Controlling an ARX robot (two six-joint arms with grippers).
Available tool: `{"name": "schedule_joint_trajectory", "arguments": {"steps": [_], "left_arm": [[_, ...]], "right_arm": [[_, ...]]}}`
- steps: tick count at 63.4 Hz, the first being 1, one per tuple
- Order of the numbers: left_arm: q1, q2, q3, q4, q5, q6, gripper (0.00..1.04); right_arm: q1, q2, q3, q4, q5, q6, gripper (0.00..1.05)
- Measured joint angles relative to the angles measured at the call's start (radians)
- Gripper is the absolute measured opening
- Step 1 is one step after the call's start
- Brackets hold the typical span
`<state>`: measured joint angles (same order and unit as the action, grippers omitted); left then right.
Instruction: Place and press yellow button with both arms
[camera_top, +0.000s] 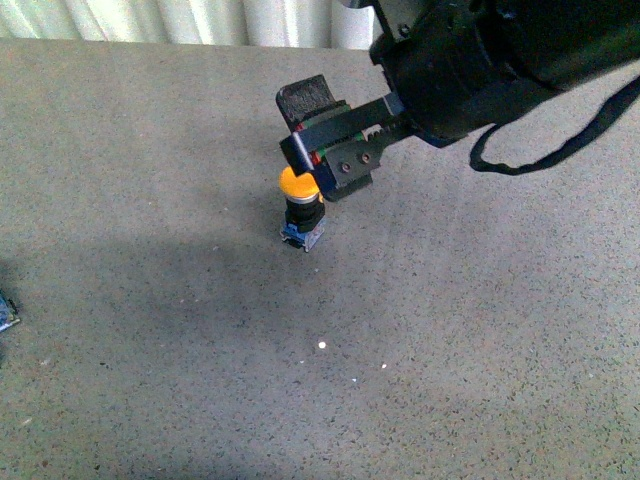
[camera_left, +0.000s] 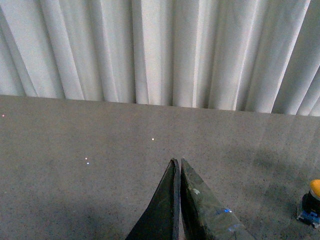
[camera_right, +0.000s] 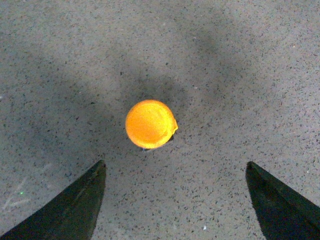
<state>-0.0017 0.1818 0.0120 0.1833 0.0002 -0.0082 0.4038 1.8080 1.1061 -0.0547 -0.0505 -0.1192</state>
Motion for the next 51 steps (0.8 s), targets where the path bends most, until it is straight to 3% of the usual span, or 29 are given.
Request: {"name": "schedule_joint_trajectory", "arguments": {"steps": [10,25,51], "left_arm": [[0.0,-0.148,0.0,-0.174,0.0,0.0,0.01],[0.0,-0.165,0.0,-0.183,0.0,0.0,0.01],[0.0,-0.165,0.0,-0.183,0.0,0.0,0.01]], "right_arm": [[0.017,0.042,0.091,-0.043,0.006,0.015,0.39],[0.05,0.103,0.127,-0.058,0.002,0.027,0.01],[0.053,0.143,0.14,-0.063,0.01,0.047,0.01]]}}
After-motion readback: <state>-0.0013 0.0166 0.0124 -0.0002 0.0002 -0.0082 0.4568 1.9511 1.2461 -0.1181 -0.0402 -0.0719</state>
